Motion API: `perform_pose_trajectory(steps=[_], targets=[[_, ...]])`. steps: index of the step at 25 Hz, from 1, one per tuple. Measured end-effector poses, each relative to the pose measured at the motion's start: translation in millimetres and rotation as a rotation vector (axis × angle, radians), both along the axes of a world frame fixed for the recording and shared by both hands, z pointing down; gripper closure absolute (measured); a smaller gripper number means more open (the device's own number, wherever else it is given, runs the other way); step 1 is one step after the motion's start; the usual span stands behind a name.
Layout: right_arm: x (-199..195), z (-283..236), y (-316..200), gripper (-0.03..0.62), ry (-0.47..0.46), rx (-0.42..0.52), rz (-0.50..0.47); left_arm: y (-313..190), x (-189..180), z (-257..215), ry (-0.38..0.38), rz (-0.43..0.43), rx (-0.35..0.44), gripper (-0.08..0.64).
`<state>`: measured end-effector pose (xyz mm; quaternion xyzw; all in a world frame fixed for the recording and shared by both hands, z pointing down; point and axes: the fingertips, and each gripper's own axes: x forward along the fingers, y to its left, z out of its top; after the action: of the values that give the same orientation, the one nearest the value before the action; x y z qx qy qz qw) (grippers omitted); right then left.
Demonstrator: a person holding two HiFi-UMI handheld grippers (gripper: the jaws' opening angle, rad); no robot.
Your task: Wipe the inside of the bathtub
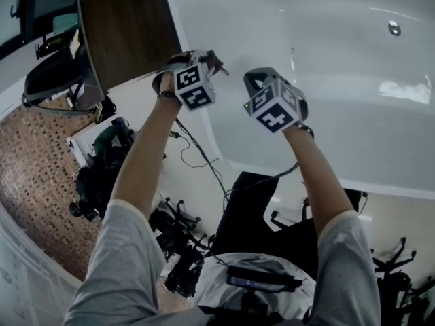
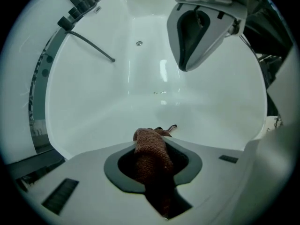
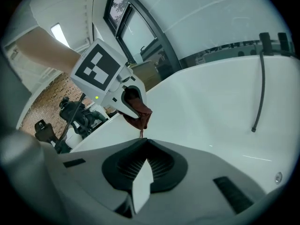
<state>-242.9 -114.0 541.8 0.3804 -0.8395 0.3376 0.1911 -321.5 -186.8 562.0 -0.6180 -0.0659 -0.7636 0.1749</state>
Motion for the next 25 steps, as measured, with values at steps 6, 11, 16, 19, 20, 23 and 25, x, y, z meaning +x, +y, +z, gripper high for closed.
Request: perform_pose_trajectory(steps=[6,11,16,19,20,23,25], targets=[[4.1,17.1,-2.3,0.584,0.024,-0.028,-0.011,53.8,-14.4,9.0,-0.058,0.046,-0.077,0.462],[4.3,22.9,3.1,0.584,0.028,-0.032,-0.033,104.7,-34.3,21.9,-0.198,0.109,-0.126,0.462],[14.2,31.0,7.2,0.584,0.02,-0.052,-0.003,68.7,-27.2,33.8,-0.282,0.086,-0.092,0.462],[21.4,37.3,8.2,0.584,0.024,-0.065,0.018,37.9,-17.4,41.1,-0.301,0.074,-0.081,0.462],[23.9,39.6,8.4,0.584,0.026,-0.069,0.023,28.6,-14.4,43.2,-0.305,0.072,-0.079,0.462],[35.4,42.9,6.7,0.584,0.029,-0.07,0.046,10.9,-6.4,48.0,-0.311,0.082,-0.076,0.462],[44.1,49.3,7.6,0.584,0.033,-0.078,0.061,10.6,-3.3,49.2,-0.31,0.088,-0.076,0.462]])
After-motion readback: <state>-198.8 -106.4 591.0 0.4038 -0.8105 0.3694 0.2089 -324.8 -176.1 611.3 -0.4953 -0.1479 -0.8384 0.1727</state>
